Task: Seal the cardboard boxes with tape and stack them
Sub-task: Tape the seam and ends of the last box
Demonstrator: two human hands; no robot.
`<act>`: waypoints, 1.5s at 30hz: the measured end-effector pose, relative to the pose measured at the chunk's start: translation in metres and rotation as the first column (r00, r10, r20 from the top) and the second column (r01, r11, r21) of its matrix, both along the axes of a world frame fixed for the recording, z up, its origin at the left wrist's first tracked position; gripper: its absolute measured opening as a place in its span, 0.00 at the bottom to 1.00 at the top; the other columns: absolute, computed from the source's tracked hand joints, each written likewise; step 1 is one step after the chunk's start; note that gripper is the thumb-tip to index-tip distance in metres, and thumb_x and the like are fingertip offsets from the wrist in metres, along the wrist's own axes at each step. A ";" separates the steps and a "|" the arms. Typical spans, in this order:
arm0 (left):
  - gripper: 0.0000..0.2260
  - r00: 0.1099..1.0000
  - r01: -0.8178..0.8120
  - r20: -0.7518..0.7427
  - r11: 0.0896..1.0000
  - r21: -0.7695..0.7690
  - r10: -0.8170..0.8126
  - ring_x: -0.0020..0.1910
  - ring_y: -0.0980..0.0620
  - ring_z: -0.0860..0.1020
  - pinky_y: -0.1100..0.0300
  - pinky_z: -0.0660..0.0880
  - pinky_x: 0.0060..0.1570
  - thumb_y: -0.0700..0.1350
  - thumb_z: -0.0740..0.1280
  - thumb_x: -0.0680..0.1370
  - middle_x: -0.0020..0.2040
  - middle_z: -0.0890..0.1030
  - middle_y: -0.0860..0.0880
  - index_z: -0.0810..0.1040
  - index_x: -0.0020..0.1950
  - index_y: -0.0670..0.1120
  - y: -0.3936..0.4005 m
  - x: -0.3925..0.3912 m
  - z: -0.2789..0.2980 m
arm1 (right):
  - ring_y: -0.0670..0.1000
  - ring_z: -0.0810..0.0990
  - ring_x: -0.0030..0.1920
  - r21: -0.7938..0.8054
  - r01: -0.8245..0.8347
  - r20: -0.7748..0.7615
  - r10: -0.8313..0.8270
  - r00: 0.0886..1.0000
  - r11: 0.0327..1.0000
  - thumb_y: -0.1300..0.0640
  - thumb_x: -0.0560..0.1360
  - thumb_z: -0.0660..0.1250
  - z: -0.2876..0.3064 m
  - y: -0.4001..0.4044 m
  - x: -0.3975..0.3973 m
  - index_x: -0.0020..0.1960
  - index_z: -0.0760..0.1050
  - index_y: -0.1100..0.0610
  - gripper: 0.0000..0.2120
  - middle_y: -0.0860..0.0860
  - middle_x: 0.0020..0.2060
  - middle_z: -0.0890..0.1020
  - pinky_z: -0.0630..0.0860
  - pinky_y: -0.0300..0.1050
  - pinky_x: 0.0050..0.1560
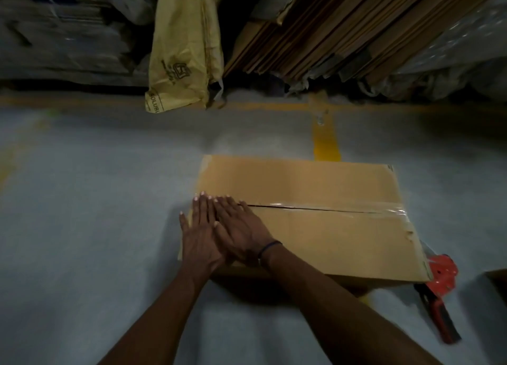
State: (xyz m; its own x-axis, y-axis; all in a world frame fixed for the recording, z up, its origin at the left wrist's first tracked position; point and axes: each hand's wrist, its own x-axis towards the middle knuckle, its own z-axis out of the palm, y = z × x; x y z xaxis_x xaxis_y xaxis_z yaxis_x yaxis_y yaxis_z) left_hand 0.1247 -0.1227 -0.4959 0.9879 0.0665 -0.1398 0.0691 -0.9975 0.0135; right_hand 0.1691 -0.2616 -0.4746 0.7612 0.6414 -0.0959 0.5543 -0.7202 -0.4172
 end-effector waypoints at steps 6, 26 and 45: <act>0.48 0.995 -0.055 0.072 0.991 -0.126 0.064 0.84 0.45 0.42 0.34 0.50 0.78 0.69 0.51 0.74 0.85 0.43 0.42 0.47 0.84 0.40 -0.004 0.001 0.002 | 0.50 0.53 0.81 -0.077 -0.046 0.058 0.050 0.997 0.996 0.42 0.85 0.43 -0.009 -0.042 0.001 0.83 0.53 0.54 0.30 0.50 0.82 0.57 0.52 0.55 0.80; 0.53 0.993 -0.074 0.075 0.987 -0.144 0.086 0.84 0.46 0.41 0.35 0.52 0.78 0.81 0.46 0.72 0.85 0.41 0.44 0.45 0.85 0.45 -0.008 -0.001 0.010 | 0.51 0.67 0.75 -0.053 0.188 0.064 -0.184 0.981 0.981 0.42 0.85 0.51 0.024 -0.151 0.001 0.81 0.61 0.54 0.28 0.51 0.78 0.66 0.60 0.51 0.76; 0.48 0.991 0.021 0.132 0.993 -0.112 -0.006 0.83 0.41 0.51 0.40 0.47 0.78 0.77 0.52 0.74 0.85 0.51 0.43 0.53 0.84 0.45 -0.028 0.002 0.011 | 0.50 0.57 0.80 -0.067 0.422 0.121 -0.413 0.903 0.904 0.43 0.86 0.48 0.013 -0.240 -0.027 0.82 0.56 0.52 0.28 0.50 0.81 0.60 0.48 0.48 0.79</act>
